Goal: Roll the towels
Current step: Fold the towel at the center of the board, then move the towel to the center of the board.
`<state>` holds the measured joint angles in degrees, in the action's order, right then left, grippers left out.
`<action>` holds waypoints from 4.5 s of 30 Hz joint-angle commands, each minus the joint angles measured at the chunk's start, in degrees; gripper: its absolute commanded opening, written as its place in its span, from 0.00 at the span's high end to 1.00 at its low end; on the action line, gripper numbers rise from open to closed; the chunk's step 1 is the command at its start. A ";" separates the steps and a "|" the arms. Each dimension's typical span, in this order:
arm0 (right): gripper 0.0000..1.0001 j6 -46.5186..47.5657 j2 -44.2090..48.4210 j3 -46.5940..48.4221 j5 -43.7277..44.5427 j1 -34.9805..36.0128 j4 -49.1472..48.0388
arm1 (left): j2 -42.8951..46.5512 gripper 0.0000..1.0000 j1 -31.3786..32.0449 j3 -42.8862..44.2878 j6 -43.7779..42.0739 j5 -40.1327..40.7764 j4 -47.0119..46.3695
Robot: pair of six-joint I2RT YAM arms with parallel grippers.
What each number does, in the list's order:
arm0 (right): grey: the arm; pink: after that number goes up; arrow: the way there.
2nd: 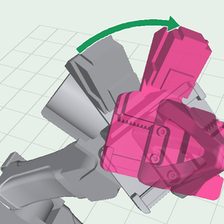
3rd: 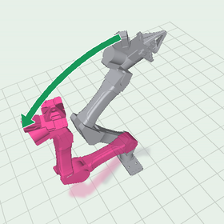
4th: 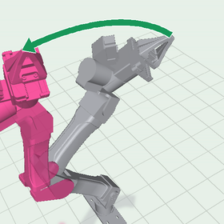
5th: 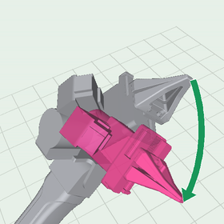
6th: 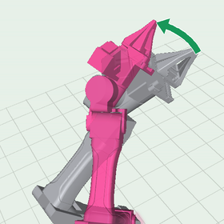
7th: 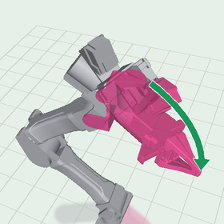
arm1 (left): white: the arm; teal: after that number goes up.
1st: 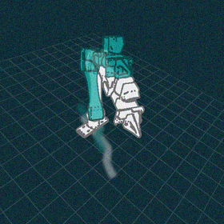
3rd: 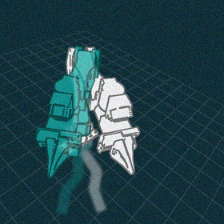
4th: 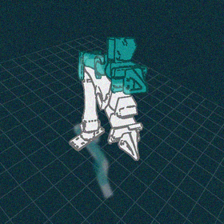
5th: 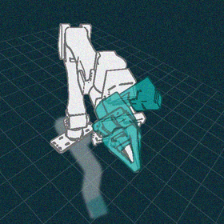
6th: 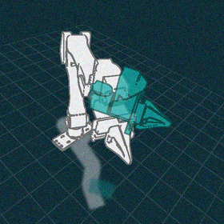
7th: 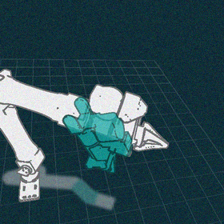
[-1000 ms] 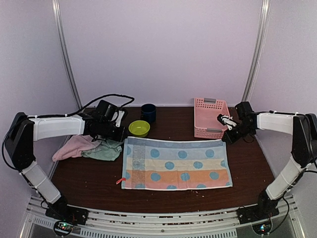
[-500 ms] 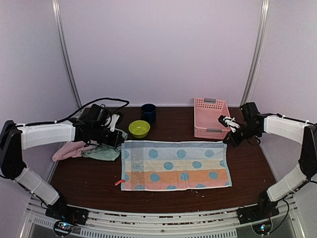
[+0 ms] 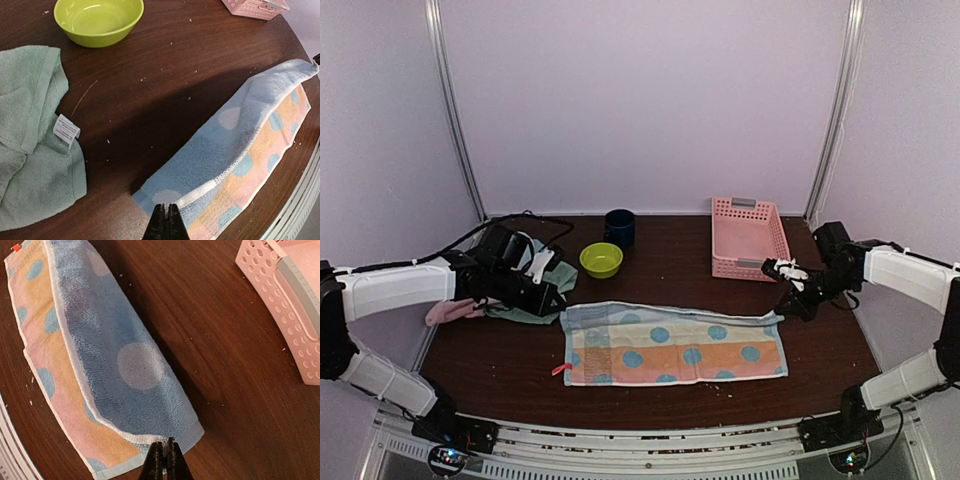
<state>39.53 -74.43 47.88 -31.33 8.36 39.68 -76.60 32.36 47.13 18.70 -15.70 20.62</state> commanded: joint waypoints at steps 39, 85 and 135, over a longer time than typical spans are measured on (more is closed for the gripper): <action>0.98 19.99 0.44 -8.50 0.18 0.25 10.38 | -8.13 1.00 0.52 -1.98 -1.97 -9.50 10.60; 0.82 4.90 -11.63 0.70 2.81 2.42 -1.50 | -20.83 0.91 2.52 9.17 -0.79 -5.47 3.53; 0.87 -6.90 -19.43 -2.03 28.97 4.12 -15.89 | -24.91 1.00 10.12 6.34 3.34 15.41 -1.36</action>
<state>34.48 -91.22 47.33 -11.60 12.58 26.79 -98.78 42.81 52.80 22.09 -5.48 19.25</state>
